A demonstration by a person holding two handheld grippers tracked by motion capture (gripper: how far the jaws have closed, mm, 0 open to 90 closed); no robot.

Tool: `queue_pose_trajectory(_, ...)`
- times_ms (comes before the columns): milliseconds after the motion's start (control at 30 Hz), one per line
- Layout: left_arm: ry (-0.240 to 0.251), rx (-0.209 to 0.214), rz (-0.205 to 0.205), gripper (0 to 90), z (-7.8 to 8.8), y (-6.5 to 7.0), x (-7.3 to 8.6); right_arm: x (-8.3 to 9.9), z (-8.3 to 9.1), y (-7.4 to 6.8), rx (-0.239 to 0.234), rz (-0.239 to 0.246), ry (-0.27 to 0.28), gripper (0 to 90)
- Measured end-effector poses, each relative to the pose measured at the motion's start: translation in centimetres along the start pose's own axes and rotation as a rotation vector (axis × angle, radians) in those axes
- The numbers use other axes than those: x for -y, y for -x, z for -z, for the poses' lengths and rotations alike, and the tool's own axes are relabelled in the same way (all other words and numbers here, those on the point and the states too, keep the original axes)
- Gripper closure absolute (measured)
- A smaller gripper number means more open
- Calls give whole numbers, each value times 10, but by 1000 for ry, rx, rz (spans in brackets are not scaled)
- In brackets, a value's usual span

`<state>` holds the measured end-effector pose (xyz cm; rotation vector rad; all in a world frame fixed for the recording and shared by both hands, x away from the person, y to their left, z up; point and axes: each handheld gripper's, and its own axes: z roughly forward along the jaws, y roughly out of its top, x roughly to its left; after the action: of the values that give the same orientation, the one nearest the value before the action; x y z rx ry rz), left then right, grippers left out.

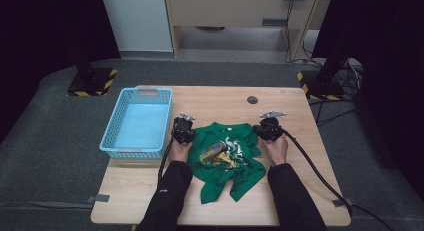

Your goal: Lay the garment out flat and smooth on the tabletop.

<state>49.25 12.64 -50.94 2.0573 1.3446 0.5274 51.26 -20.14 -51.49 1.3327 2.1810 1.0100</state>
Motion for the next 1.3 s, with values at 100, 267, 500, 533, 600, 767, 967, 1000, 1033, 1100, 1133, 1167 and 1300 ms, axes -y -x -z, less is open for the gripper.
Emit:
queue_pose_trajectory(100,22,-3,-4,884,6,-1,-8,-7,3,2,-1,-1,16,882)
queue_pose_trajectory(267,57,-13,-12,884,14,-1,-24,-22,8,7,19,-9,46,882)
queue_pose_trajectory(500,150,-39,-17,884,29,-1,-34,-35,23,6,27,-6,162,882)
queue_pose_trajectory(533,158,-43,-15,884,31,-2,-36,-36,25,5,30,0,176,882)
queue_pose_trajectory(600,164,-41,-13,883,33,-2,-39,-38,28,4,35,9,199,882)
queue_pose_trajectory(767,205,-44,-23,884,47,-2,-50,-47,35,5,37,9,226,881)
queue_pose_trajectory(967,228,-61,-41,884,56,-1,-58,-55,44,4,40,8,275,881)
queue_pose_trajectory(1000,228,-64,-40,883,56,-2,-59,-56,44,4,41,6,279,880)
queue_pose_trajectory(1033,221,-63,-34,883,54,-2,-59,-56,44,4,39,2,276,879)
queue_pose_trajectory(1100,205,-60,-22,882,49,-3,-55,-57,39,5,49,0,250,878)
queue_pose_trajectory(1133,192,-54,-13,882,45,-3,-53,-56,36,6,50,-7,230,878)
queue_pose_trajectory(1167,177,-53,-9,882,40,-3,-50,-54,31,6,51,-12,211,879)
queue_pose_trajectory(1300,120,-46,3,881,22,-4,-37,-46,13,2,64,9,125,879)
